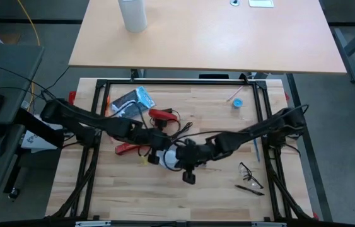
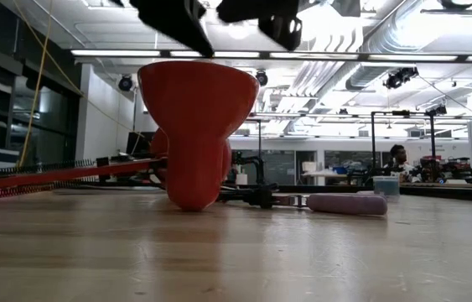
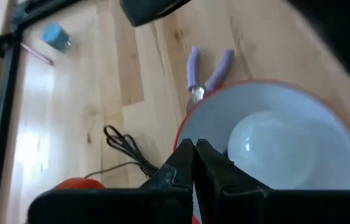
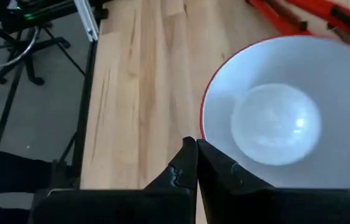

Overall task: Screw lightbulb
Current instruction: Remove the lightbulb from the red desk lamp

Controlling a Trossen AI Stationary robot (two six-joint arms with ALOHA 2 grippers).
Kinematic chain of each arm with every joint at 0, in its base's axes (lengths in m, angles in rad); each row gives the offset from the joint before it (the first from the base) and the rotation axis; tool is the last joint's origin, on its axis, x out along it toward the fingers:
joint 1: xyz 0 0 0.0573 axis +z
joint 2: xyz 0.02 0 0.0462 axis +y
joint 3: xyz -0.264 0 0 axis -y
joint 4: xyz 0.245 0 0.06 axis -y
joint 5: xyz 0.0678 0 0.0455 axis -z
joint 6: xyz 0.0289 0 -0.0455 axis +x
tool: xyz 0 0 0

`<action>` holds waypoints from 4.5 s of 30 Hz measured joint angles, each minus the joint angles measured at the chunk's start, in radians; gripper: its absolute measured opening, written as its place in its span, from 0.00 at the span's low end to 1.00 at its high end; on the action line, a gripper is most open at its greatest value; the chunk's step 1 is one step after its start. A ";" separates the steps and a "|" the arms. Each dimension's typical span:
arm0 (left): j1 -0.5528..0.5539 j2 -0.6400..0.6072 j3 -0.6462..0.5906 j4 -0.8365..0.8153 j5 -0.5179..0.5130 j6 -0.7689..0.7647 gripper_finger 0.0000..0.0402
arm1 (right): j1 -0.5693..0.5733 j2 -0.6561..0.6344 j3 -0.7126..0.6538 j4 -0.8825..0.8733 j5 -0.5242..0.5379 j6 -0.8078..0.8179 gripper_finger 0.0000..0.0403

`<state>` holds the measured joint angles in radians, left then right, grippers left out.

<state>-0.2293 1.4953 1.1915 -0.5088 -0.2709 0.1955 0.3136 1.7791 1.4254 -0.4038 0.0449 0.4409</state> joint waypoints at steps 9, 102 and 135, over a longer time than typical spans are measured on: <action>-0.003 0.091 -0.002 -0.025 -0.006 0.019 0.00 | 0.008 0.100 0.000 0.130 0.030 0.059 0.00; -0.029 0.160 -0.002 -0.075 0.009 -0.245 0.00 | -0.060 0.103 0.004 -0.036 0.102 -0.083 0.00; -0.219 -0.057 0.001 -0.124 -0.272 -0.366 0.00 | -0.238 -0.121 -0.001 -0.092 0.052 -0.247 0.00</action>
<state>-0.4482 1.4382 1.1927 -0.6328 -0.5427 -0.1709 0.0756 1.6585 1.4246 -0.4962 0.0967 0.1936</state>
